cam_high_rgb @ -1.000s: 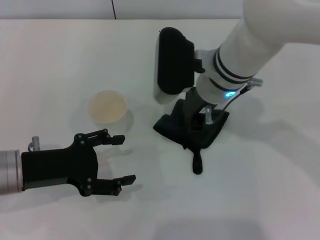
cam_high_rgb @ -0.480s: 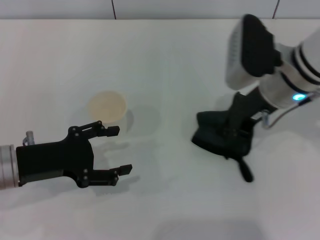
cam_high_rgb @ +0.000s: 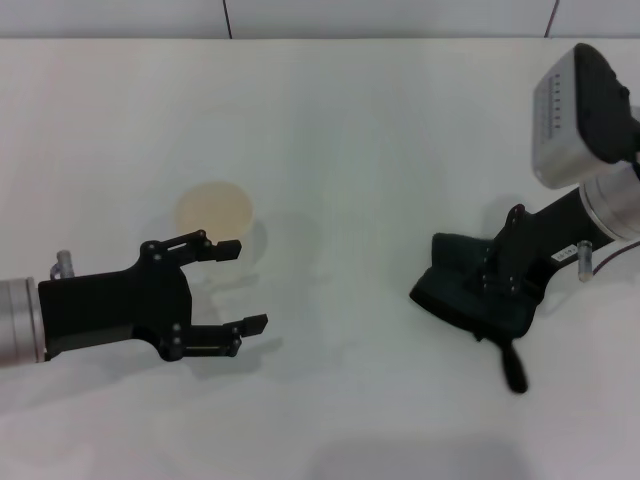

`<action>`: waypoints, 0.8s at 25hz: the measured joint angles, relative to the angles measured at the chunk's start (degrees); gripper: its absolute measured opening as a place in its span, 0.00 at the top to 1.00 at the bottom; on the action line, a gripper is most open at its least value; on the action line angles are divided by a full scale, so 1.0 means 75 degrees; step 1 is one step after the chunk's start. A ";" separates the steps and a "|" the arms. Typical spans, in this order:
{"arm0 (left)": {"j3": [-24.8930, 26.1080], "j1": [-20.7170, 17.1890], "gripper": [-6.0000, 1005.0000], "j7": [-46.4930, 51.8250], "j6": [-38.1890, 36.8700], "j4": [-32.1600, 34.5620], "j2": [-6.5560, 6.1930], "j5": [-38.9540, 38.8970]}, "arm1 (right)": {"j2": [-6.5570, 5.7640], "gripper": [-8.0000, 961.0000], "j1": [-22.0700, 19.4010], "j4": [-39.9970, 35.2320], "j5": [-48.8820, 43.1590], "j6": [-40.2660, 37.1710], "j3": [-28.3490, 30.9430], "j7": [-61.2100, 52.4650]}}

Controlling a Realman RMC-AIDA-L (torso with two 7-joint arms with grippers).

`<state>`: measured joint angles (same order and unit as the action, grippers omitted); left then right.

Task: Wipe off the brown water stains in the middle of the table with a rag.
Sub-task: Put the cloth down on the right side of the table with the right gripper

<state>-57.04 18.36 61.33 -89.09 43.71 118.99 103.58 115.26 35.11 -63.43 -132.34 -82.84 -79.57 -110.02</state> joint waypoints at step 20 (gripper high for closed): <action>0.0125 0.0099 0.12 -0.0046 0.0201 -0.0249 -0.0011 -0.0170 | -0.0048 0.57 -0.1119 0.1391 0.1927 -0.1459 0.3630 0.3495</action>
<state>-56.10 19.10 60.99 -87.58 41.84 118.91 102.31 114.90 26.71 -52.99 -117.89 -93.78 -52.34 -83.81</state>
